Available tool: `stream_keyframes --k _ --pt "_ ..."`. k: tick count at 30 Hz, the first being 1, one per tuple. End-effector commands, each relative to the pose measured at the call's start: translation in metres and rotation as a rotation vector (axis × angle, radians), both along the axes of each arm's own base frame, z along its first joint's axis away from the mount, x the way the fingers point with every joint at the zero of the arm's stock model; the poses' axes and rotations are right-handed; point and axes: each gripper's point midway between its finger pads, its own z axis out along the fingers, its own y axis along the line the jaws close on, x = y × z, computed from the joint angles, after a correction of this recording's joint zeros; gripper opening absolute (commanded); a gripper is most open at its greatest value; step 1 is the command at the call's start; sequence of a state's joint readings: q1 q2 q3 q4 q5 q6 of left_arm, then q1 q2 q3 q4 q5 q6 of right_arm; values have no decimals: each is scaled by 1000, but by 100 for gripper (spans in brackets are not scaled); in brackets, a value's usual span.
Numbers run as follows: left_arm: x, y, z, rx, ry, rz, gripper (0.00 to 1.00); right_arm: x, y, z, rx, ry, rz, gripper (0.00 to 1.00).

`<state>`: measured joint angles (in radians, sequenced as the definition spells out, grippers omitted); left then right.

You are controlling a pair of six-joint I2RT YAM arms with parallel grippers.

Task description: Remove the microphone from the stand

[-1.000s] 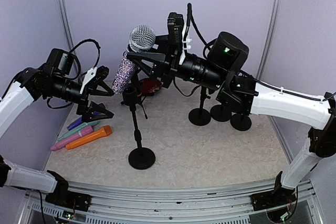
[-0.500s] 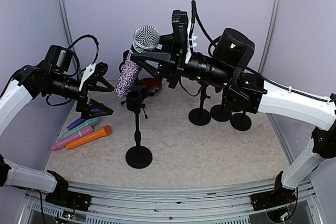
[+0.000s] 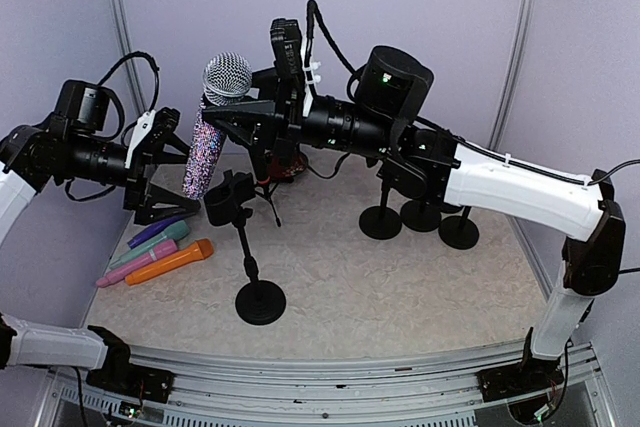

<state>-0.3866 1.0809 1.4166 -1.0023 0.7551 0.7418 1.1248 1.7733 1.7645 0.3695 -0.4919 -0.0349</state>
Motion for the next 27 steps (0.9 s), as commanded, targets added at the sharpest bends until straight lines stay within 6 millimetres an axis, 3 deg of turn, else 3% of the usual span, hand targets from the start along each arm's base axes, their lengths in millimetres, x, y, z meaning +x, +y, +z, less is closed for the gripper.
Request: stream_keyframes --k 1,18,22,27 --pt "-10 1 14 -23 -12 -22 99 0 1 5 -18 -8 -16 0" --pt "-14 1 28 -49 -34 -29 98 -7 -17 51 94 -86 -43 0" --pt "-13 2 28 -47 -39 -23 98 -9 -18 52 103 -79 -27 0" --pt "-12 2 38 -61 -54 -15 98 -9 -2 34 69 -43 15 0"
